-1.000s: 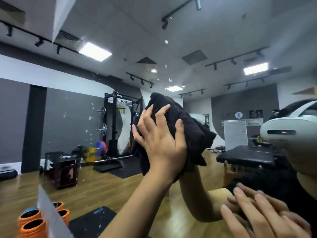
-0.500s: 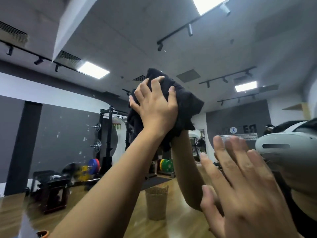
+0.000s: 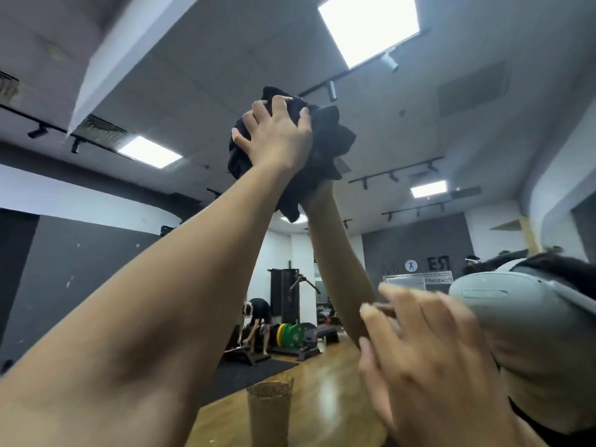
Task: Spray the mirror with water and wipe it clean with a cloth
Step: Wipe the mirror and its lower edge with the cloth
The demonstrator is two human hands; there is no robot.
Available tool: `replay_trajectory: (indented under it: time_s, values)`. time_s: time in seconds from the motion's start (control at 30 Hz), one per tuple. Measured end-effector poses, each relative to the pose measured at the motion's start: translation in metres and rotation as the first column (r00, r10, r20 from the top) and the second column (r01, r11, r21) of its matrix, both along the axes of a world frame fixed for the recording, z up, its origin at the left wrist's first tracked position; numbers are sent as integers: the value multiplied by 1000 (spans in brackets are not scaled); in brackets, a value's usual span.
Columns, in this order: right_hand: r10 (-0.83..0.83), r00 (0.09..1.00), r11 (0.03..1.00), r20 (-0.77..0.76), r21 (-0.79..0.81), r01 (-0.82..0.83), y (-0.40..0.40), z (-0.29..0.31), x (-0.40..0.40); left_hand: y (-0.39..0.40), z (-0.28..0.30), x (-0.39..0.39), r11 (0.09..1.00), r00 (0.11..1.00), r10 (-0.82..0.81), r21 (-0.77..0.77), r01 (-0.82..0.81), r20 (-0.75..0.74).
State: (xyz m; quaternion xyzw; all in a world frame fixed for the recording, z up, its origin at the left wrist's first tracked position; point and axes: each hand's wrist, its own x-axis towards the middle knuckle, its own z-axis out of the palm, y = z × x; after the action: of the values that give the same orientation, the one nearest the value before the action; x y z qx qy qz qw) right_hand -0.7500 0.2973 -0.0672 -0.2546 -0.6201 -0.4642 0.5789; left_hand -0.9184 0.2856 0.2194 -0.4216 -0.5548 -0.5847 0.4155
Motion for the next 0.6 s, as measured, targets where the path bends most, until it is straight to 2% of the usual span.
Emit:
replay_trajectory:
  time_s: [0.07,0.17,0.23,0.33,0.6]
  values:
    - [-4,998,1000,61,-26,6,-6,25,4,1,-3,-2,1000,1000,-1,14,1,-17]
    - [-95,989,995,112,-30,99,-4,58,5,1,-8,-1,999,1000,-13,30,13,-20]
    - [-159,979,980,126,-99,172,-2,69,4,3,-11,-1,999,1000,-18,35,19,-23]
    - [-222,963,952,153,-180,248,-1,71,1,3,-17,-1,999,999,-27,36,28,-34]
    - [-253,951,943,177,-173,283,-4,68,2,2,-66,5,998,996,-44,46,48,-78]
